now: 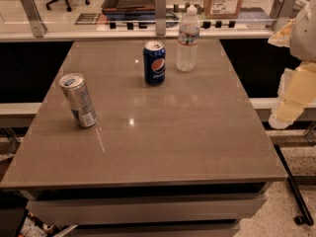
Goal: Move water bottle near redbull can
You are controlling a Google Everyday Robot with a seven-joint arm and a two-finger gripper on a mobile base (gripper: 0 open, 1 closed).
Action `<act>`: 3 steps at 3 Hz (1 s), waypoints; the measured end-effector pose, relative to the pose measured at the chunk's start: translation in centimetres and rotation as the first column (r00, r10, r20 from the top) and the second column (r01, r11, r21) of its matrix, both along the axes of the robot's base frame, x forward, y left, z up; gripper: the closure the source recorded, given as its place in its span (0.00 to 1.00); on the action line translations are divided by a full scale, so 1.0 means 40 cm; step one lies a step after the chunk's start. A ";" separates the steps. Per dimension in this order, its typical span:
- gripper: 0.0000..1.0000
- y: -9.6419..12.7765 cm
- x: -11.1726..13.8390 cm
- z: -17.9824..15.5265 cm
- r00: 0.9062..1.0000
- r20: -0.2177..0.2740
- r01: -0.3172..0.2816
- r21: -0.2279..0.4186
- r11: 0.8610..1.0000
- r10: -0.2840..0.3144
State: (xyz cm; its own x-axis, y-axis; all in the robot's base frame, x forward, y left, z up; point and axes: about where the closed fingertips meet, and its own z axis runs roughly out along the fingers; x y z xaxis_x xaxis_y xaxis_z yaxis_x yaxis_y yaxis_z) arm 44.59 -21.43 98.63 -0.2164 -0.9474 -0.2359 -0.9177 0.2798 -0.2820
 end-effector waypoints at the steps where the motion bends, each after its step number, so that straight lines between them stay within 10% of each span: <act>1: 0.00 0.000 0.063 0.008 0.999 0.039 0.035 0.080 0.996 -0.038; 3: 0.00 0.021 0.211 0.010 0.978 0.150 0.091 0.301 0.949 -0.141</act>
Offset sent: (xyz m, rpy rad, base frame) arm 0.0950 0.0019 0.0115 0.3329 -0.1988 -0.1670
